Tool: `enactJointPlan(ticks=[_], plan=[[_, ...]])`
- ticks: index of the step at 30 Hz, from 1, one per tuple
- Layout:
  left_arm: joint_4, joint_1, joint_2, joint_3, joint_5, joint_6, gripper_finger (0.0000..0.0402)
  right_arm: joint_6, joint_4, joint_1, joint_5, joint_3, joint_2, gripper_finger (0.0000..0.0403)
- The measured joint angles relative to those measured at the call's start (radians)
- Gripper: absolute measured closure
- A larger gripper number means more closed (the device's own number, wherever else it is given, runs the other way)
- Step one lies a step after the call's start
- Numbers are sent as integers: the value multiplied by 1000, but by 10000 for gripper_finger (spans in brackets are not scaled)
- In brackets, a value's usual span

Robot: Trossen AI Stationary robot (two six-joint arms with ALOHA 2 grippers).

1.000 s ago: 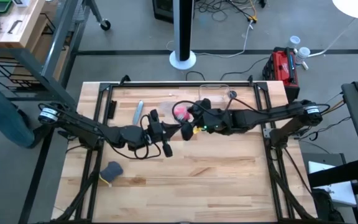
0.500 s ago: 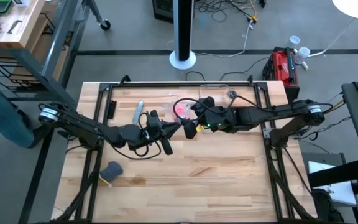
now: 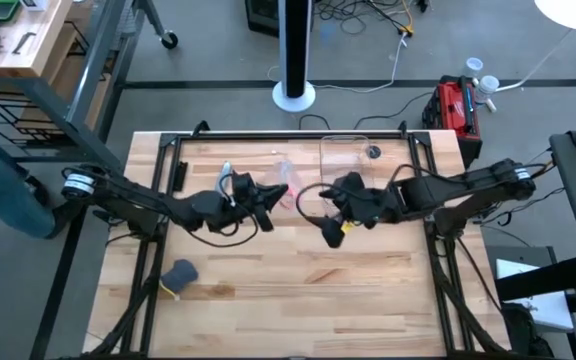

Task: Roll bandage
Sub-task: Close the transparent zip bag

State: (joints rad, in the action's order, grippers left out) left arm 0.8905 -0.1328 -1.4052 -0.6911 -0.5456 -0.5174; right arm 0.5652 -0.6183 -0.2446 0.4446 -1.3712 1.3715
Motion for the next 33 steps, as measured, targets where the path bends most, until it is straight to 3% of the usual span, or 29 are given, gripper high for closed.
enactJointPlan(ticks=[5,8,11,15,17,26,33], plan=[[60,7,3,1,40,19,401,-31,-59,-45,169,22,5,33],[57,9,1,-1,134,51,401,-53,-47,-71,277,63,8,33],[51,21,1,-12,320,121,401,-96,8,-91,367,112,8,33],[5,66,1,-23,636,110,401,-272,126,-125,357,180,8,33],[-22,86,1,-33,733,74,401,-367,199,-142,355,211,11,33],[-287,129,1,-34,811,40,401,-688,396,-236,270,269,13,44],[-323,133,1,-34,857,90,401,-799,392,-235,253,246,51,47]])
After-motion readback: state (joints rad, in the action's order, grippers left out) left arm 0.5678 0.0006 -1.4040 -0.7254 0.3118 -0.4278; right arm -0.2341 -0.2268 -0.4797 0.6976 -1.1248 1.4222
